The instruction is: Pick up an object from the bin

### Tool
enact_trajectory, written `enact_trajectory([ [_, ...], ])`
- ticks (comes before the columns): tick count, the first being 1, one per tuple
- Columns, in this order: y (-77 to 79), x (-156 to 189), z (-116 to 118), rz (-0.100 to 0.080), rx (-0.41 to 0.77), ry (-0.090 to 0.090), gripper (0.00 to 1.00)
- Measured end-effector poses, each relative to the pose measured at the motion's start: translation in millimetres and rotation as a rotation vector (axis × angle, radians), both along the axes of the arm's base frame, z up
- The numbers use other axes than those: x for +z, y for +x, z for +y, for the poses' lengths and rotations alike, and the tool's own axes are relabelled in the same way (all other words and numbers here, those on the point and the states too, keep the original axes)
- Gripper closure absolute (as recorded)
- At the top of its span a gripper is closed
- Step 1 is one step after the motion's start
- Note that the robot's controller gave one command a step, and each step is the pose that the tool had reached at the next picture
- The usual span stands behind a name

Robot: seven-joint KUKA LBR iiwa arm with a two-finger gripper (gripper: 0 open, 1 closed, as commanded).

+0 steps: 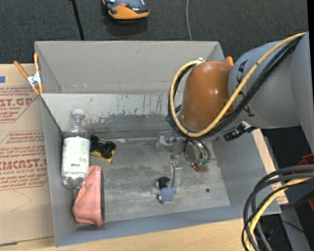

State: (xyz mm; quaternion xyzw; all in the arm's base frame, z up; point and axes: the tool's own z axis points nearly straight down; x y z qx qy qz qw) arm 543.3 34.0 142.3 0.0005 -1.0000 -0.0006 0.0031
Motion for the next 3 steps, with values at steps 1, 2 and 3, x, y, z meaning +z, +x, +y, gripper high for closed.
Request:
enact_trajectory([
  [1, 1.6, 5, 0, -0.007, 0.000, 0.000, 0.00],
  [2, -22.6, -46, 6, -0.011, 0.082, -0.001, 0.00],
  [3, -35.3, -41, 13, -0.003, 0.107, -0.001, 0.00],
])
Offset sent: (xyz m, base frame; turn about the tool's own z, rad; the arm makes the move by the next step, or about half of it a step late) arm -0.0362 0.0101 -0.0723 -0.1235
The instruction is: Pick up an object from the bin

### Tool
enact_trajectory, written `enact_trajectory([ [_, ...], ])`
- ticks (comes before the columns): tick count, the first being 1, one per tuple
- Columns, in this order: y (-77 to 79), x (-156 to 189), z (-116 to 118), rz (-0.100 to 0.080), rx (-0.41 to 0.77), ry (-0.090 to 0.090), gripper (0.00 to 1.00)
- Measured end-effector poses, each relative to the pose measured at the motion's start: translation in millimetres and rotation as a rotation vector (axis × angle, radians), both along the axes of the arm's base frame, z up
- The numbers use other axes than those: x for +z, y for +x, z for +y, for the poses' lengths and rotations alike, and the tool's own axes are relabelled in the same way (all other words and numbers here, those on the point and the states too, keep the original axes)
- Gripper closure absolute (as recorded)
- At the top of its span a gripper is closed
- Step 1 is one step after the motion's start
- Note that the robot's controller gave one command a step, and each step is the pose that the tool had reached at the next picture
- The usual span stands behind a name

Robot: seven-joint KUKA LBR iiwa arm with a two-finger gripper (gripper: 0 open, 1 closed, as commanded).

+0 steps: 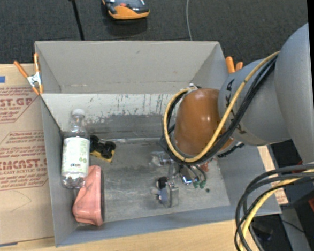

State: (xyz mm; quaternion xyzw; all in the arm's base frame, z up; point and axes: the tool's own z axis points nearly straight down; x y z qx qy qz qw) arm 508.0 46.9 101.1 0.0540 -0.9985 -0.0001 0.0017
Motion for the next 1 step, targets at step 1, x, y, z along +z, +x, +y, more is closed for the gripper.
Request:
enact_trajectory([
  [1, -19.2, 0.2, -5.5, -0.004, 0.176, 0.001, 0.00],
])
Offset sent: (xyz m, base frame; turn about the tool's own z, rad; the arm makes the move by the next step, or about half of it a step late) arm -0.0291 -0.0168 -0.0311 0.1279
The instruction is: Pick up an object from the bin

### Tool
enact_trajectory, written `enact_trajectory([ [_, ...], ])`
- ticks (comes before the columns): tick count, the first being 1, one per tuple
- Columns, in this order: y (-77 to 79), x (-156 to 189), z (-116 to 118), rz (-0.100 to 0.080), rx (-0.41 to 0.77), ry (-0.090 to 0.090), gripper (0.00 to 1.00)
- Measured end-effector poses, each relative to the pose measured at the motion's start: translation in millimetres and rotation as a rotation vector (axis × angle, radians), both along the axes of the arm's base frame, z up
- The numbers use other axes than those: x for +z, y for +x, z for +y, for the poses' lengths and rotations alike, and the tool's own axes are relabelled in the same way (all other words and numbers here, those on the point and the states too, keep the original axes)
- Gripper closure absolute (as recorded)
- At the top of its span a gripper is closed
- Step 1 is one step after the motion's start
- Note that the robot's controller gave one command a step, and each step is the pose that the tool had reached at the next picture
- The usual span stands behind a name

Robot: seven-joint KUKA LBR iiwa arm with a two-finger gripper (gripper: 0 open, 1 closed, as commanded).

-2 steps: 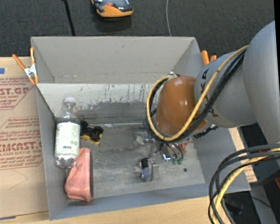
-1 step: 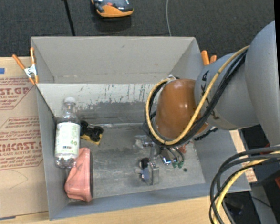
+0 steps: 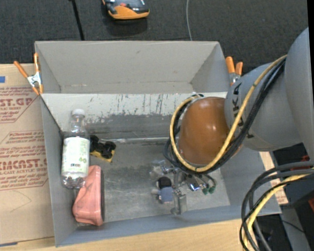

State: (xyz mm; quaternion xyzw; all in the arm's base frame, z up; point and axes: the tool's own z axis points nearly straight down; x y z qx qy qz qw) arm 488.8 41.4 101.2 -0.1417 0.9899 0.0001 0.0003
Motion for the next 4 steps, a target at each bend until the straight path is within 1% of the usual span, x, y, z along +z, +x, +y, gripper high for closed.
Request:
enact_trajectory([
  [1, -7.2, -26, -9, -0.004, -0.298, 0.002, 0.00],
  [2, 0.1, -32, -23, 0.000, -0.158, 0.000, 1.00],
  [3, 0.1, -32, -23, 0.000, -0.158, 0.000, 1.00],
  [4, -1.3, -28, -23, 0.006, -0.158, -0.001, 1.00],
])
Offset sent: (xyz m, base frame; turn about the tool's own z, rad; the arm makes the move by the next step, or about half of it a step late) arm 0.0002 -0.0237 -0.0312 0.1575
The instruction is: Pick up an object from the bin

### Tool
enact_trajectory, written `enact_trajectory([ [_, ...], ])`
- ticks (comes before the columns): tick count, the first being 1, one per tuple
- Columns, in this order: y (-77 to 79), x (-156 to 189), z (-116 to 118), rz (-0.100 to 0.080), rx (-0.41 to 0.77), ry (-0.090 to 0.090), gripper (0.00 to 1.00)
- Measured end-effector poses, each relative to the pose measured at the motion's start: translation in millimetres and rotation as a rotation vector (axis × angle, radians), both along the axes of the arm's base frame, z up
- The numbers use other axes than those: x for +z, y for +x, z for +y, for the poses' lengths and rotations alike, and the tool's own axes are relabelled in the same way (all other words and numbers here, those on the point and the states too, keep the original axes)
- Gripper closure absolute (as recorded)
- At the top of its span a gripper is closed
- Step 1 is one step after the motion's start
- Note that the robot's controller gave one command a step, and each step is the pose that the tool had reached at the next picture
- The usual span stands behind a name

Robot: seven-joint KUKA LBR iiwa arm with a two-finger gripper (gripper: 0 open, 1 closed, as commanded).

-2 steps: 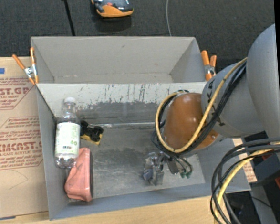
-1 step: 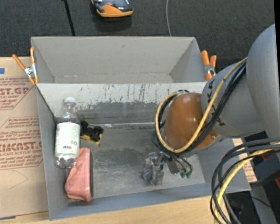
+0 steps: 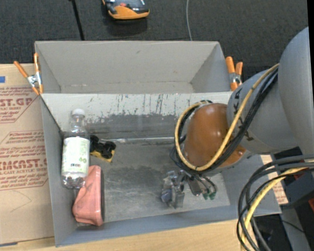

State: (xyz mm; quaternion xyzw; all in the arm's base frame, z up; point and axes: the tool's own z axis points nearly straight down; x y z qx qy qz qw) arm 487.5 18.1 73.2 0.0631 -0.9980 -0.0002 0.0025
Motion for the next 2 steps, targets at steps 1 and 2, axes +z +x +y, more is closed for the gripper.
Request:
enact_trajectory([
  [1, -2.1, 20, 0, 0.007, 0.000, 0.000, 1.00],
  [2, 0.0, 43, 0, -0.001, 0.000, 0.000, 1.00],
])
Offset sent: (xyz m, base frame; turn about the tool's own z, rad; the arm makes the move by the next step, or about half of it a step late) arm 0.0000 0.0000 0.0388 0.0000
